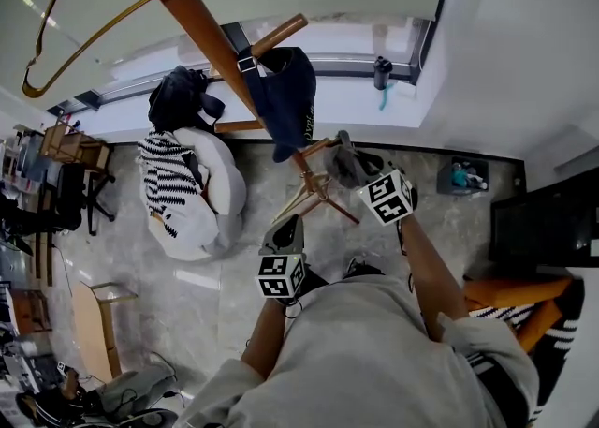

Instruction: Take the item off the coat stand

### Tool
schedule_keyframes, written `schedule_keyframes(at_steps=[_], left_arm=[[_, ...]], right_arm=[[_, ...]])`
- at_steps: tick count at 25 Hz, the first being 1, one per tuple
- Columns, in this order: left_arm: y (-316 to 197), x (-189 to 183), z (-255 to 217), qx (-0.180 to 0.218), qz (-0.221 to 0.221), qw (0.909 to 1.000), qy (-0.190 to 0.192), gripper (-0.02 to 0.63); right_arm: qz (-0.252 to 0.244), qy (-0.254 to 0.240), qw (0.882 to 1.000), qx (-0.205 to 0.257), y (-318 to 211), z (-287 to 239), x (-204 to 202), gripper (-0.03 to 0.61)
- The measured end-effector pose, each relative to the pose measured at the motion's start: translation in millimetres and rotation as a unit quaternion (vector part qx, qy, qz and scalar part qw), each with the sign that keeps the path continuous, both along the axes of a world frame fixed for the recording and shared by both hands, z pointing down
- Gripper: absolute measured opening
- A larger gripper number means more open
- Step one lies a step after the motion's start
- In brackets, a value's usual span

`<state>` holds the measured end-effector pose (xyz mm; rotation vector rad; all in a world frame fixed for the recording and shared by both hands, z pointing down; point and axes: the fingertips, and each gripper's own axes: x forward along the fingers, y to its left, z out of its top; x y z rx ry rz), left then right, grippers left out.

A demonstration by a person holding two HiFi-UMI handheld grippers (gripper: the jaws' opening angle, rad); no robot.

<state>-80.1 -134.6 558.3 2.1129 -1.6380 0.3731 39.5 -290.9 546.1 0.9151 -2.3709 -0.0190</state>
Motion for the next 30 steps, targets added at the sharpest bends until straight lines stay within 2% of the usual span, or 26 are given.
schedule_keyframes(at_steps=[9,13,20,24,30], left_arm=[[-19.1,-9.1,0.0,0.005,0.051,0.9987,0.008,0.009],[-29.8,-14.0,-3.5,0.011,0.088,0.996,0.014,0.011],[-43.4,-24.7,-10.1,0.012,0.15,0.9883,0.027,0.011],[-41.5,-31.9,-9.8,0.012,0.183,0.9829,0.016,0.011],[-38.2,-39.2,-12.2,0.025,0.25,0.9679,-0.002,0.011]], right_arm=[[0.067,-0.007,0.998,0.001,0.8,-7.2,17.8,0.014],[0.113,-0.034,0.993,0.001,7.2,-15.2,23.2,0.014],[0.209,-0.09,0.974,-0.01,22.3,-23.7,40.3,0.014],[0.255,-0.105,0.961,-0.012,40.3,-25.5,42.5,0.014],[0.323,-0.138,0.936,0.007,71.5,-30.3,34.6,0.014]])
